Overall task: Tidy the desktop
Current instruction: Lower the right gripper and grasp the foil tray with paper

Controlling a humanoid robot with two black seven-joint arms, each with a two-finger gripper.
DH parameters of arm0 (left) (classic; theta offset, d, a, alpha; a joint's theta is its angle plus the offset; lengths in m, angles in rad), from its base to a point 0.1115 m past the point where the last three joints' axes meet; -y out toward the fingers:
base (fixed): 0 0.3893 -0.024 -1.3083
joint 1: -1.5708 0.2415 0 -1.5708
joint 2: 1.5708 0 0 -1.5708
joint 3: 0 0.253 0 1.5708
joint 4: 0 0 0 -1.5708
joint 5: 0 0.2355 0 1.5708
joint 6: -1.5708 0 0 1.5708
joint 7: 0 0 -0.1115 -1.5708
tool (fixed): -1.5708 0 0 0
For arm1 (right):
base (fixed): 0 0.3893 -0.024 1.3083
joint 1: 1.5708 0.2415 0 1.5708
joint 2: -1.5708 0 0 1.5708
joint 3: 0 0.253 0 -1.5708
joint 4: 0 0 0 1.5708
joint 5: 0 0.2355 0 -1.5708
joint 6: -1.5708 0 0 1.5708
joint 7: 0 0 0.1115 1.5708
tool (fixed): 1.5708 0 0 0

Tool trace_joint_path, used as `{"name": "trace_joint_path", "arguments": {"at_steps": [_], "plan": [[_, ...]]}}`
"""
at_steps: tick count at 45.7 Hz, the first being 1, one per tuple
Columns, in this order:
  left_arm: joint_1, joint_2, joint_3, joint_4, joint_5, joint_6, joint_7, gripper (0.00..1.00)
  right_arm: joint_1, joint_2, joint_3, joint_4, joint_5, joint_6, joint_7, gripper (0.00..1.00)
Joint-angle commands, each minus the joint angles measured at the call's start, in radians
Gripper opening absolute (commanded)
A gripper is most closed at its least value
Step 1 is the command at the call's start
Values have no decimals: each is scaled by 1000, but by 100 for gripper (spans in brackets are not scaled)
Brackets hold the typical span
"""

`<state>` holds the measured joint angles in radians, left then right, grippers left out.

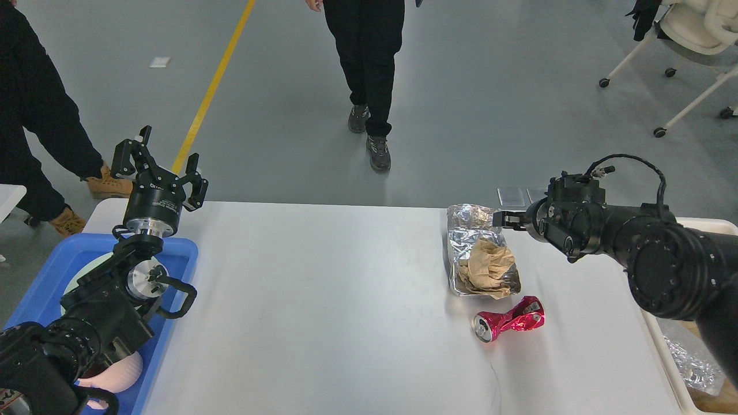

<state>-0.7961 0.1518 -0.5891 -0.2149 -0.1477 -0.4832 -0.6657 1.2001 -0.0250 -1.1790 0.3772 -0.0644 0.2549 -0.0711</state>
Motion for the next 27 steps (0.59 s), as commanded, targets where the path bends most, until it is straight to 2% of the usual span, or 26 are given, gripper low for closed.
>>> {"name": "trace_joint_path", "arguments": {"at_steps": [1,7,11,18,25,27], "plan": [[0,0,0,0,-1,0,0,96,-57,30,-1,-60,0,-20,1,99],[0,0,0,0,-1,0,0,96,-77,51,1,-61,0,-48,1,99],[0,0,0,0,0,0,0,96,-96,59,-1,-61,-3,-60,1,87],[0,0,0,0,0,0,0,96,-134,60,1,-63,-21,-106,1,84],[0,0,0,-1,0,0,0,96,-162,65,1,-61,-23,-108,1,60],[0,0,0,0,0,0,0,96,-168,65,1,-61,-23,-108,1,56]]}}
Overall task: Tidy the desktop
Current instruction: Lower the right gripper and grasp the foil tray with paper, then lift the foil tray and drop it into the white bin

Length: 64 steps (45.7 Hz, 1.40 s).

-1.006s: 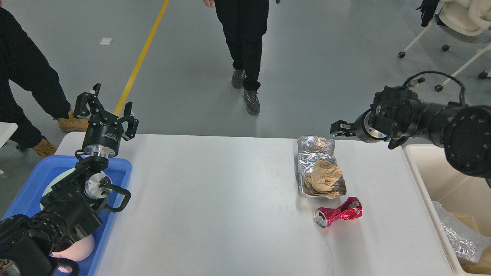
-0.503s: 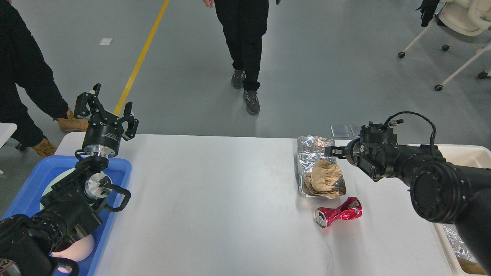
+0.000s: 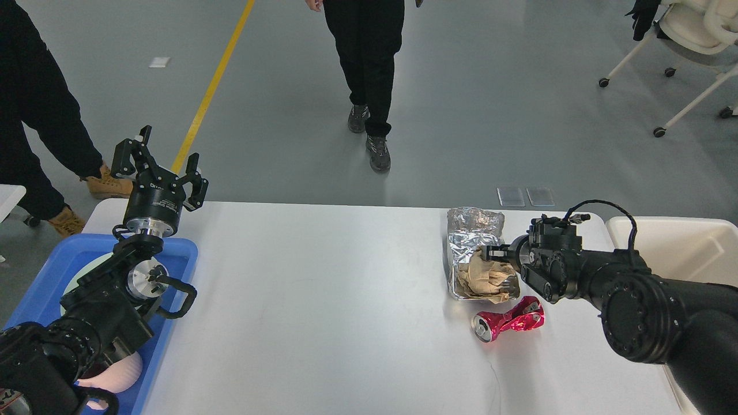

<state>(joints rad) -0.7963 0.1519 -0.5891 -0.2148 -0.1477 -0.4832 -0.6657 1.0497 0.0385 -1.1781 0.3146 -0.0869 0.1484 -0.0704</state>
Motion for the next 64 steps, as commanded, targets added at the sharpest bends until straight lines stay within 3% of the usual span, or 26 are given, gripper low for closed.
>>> {"name": "trace_joint_path", "arguments": {"at_steps": [1,6,18,33,40,53,64], "plan": [[0,0,0,0,-1,0,0,96,-19,1,0,1,0,-3,0,56],[0,0,0,0,0,0,0,96,-22,0,2,1,0,-1,0,46],[0,0,0,0,-1,0,0,96,-16,-3,2,1,0,-3,0,7],[0,0,0,0,-1,0,0,96,30,-3,29,27,7,19,3,0],[0,0,0,0,0,0,0,96,130,-20,74,112,7,88,8,0],[0,0,0,0,0,0,-2,96,493,-261,132,471,3,224,14,0],[0,0,0,0,0,0,0,96,771,-380,126,521,3,451,14,0]]}}
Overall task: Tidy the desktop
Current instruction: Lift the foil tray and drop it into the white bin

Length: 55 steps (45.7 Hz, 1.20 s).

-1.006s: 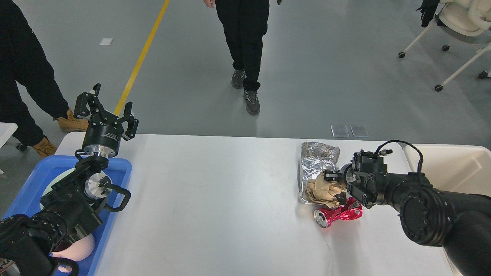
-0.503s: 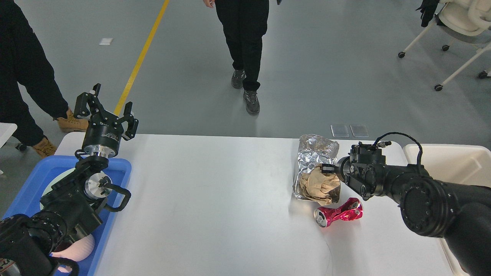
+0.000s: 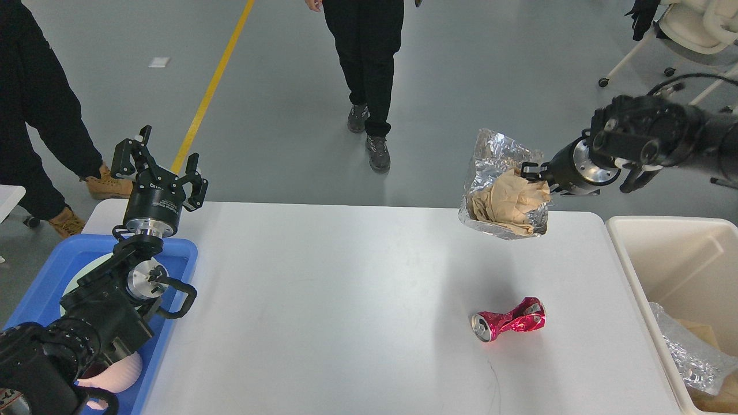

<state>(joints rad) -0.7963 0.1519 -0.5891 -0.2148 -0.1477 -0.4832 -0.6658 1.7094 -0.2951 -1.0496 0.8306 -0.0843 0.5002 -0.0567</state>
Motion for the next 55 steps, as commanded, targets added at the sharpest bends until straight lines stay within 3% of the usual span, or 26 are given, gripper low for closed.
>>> {"name": "trace_joint_path", "arguments": {"at_steps": [1,15,26,44,55], "plan": [[0,0,0,0,-1,0,0,96,134,-56,-3,5,0,116,0,0],[0,0,0,0,0,0,0,96,363,-128,-7,8,-2,291,0,0],[0,0,0,0,-1,0,0,96,351,-160,-13,-5,-3,279,-2,0],[0,0,0,0,0,0,0,96,-72,-383,-41,-195,-37,-26,-2,0],[0,0,0,0,0,0,0,96,-411,-427,-26,-358,-22,-248,-2,0]]}}
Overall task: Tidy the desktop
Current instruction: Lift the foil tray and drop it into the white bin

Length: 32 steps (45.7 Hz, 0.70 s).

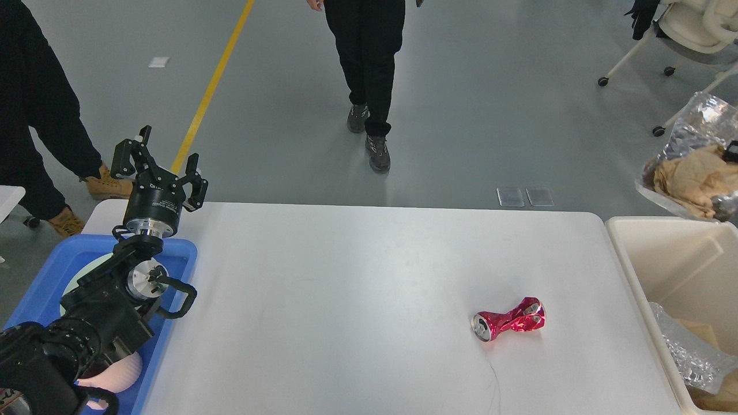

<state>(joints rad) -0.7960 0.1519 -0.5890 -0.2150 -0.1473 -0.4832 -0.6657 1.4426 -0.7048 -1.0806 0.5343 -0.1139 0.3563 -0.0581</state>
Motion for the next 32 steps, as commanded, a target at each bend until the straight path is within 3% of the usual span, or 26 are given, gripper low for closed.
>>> {"name": "trace_joint_path", "arguments": {"at_steps": [1,10,16,20,24,28,32], "plan": [[0,0,0,-1,-1,0,0,96,-174,-18,7,-69,10,-123,0,0],[0,0,0,0,-1,0,0,96,-372,-16,82,-97,13,-217,0,0],[0,0,0,0,0,0,0,96,-501,21,128,-212,13,-226,-2,1],[0,0,0,0,0,0,0,96,-547,47,136,-250,13,-227,-3,53],[0,0,0,0,-1,0,0,96,-561,48,136,-254,13,-227,-3,68],[0,0,0,0,-1,0,0,96,-561,47,137,-255,13,-232,-3,96],[0,0,0,0,0,0,0,96,-559,45,137,-254,13,-231,-3,99]]}}
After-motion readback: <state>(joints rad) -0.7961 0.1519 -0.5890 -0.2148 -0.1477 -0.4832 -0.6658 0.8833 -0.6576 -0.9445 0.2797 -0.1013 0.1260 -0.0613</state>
